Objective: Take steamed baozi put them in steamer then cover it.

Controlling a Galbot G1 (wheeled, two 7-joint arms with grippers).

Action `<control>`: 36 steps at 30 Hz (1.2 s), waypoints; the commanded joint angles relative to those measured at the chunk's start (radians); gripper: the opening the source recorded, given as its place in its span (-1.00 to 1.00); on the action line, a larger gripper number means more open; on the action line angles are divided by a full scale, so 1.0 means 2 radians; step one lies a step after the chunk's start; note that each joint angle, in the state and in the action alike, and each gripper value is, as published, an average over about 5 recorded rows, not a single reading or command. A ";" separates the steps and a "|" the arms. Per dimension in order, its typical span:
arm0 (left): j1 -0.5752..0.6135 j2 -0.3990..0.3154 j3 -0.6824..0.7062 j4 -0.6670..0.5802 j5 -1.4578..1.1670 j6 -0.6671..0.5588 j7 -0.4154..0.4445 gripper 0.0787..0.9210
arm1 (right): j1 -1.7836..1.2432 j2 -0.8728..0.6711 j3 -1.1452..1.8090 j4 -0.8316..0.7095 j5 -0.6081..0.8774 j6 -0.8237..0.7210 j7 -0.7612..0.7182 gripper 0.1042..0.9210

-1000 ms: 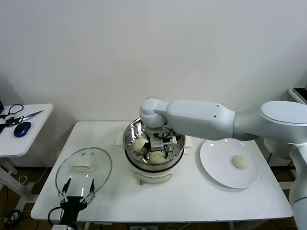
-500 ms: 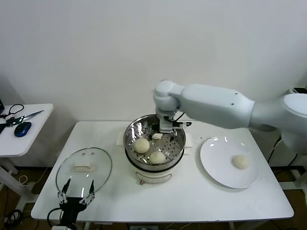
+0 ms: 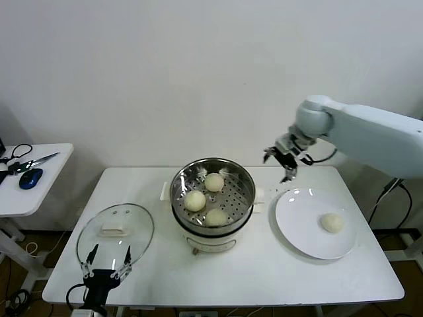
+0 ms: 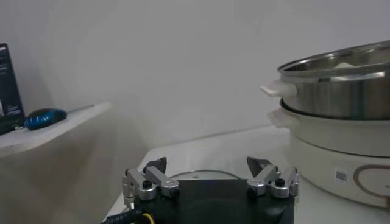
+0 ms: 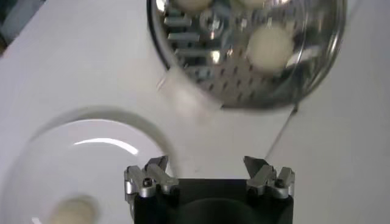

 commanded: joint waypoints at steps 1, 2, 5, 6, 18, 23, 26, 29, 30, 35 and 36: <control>0.001 0.000 -0.003 -0.003 0.001 0.001 0.000 0.77 | -0.194 -0.111 0.161 -0.070 -0.117 -0.029 -0.033 0.76; 0.002 0.000 -0.004 -0.004 0.002 0.001 0.000 0.77 | -0.215 -0.107 0.183 -0.084 -0.144 -0.016 -0.037 0.76; 0.005 -0.001 -0.006 -0.005 0.002 0.002 0.000 0.77 | -0.267 -0.095 0.235 -0.124 -0.177 0.002 -0.044 0.76; 0.005 -0.002 -0.007 -0.005 0.003 0.002 0.000 0.77 | -0.279 -0.092 0.246 -0.132 -0.180 0.002 -0.045 0.76; 0.008 -0.009 -0.009 0.000 0.010 0.002 0.000 0.77 | -0.346 -0.054 0.314 -0.182 -0.186 -0.002 -0.043 0.76; 0.010 -0.010 -0.009 0.000 0.012 0.001 0.000 0.77 | -0.347 -0.037 0.321 -0.198 -0.187 0.000 -0.041 0.76; 0.012 -0.010 -0.009 0.000 0.013 0.000 0.000 0.77 | -0.341 -0.024 0.321 -0.210 -0.188 0.002 -0.041 0.76; 0.013 -0.011 -0.009 0.000 0.014 0.000 0.000 0.77 | -0.334 -0.012 0.320 -0.221 -0.194 0.006 -0.041 0.76; 0.014 -0.012 -0.009 0.000 0.015 0.000 0.000 0.77 | -0.332 -0.009 0.320 -0.225 -0.196 0.007 -0.041 0.76; 0.015 -0.012 -0.010 0.000 0.015 0.000 0.000 0.77 | -0.328 0.005 0.320 -0.240 -0.204 0.016 -0.039 0.76; 0.015 -0.012 -0.010 0.000 0.015 0.000 0.000 0.77 | -0.328 0.008 0.320 -0.242 -0.204 0.017 -0.039 0.76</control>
